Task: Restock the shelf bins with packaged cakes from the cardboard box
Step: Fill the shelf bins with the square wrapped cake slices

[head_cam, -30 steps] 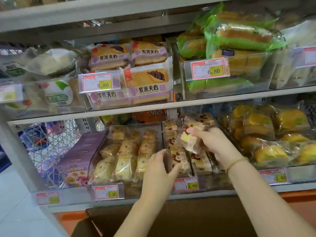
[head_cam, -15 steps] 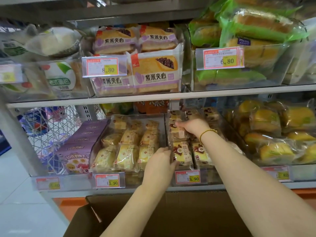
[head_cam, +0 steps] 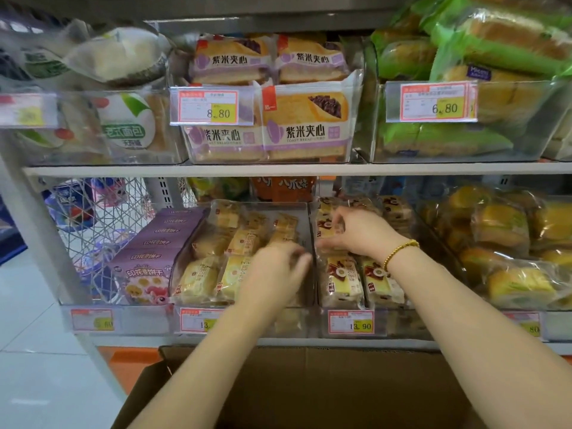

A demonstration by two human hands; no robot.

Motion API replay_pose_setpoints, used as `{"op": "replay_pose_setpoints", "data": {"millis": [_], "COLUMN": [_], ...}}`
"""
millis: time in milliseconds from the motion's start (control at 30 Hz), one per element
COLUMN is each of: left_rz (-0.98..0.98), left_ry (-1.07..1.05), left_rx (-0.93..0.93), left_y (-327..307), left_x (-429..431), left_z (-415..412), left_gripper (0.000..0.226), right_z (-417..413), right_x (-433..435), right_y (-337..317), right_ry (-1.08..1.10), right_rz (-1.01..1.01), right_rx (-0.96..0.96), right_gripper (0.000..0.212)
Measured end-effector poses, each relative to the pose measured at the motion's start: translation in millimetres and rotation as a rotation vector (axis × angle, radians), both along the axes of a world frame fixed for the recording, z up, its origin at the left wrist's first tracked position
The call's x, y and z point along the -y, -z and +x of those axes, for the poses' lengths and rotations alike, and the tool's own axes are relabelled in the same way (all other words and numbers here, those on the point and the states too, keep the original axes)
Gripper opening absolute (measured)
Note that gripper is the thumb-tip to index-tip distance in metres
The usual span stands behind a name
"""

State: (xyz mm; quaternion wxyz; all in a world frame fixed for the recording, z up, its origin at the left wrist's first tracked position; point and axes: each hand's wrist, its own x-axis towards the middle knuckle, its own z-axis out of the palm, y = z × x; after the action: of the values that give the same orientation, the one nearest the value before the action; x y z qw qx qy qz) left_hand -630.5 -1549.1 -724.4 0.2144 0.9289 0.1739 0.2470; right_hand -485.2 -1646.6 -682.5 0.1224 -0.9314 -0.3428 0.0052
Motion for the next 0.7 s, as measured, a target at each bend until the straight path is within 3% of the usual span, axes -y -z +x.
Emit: {"op": "replay_pose_setpoints", "data": {"millis": [67,133,367,600,700], "left_rz": [0.053,0.097,0.238,0.111,0.165], "left_ry": [-0.130,-0.200,-0.118,0.038,0.087], "left_rx": [0.020,-0.081,-0.440,-0.358,-0.333], "left_y": [-9,-14,-11,4,9], "left_x": [-39,-82,-170,-199,-216], "left_z": [9,21,58,45,39], "left_gripper": [0.032,0.035,0.060,0.058,0.059], "right_z": [7,14,36,36,36], "right_x": [-9,-22,-38,-27,-29], "right_y": [5,11,13,16,16], "right_ry": [0.032,0.031,-0.017,-0.034,-0.023], "right_rz": [0.077,0.100,-0.178,-0.194,-0.197], "right_rx": [0.028,0.025,-0.004,0.000,0.011], "right_gripper": [0.068,0.064,0.070,0.070,0.069]}}
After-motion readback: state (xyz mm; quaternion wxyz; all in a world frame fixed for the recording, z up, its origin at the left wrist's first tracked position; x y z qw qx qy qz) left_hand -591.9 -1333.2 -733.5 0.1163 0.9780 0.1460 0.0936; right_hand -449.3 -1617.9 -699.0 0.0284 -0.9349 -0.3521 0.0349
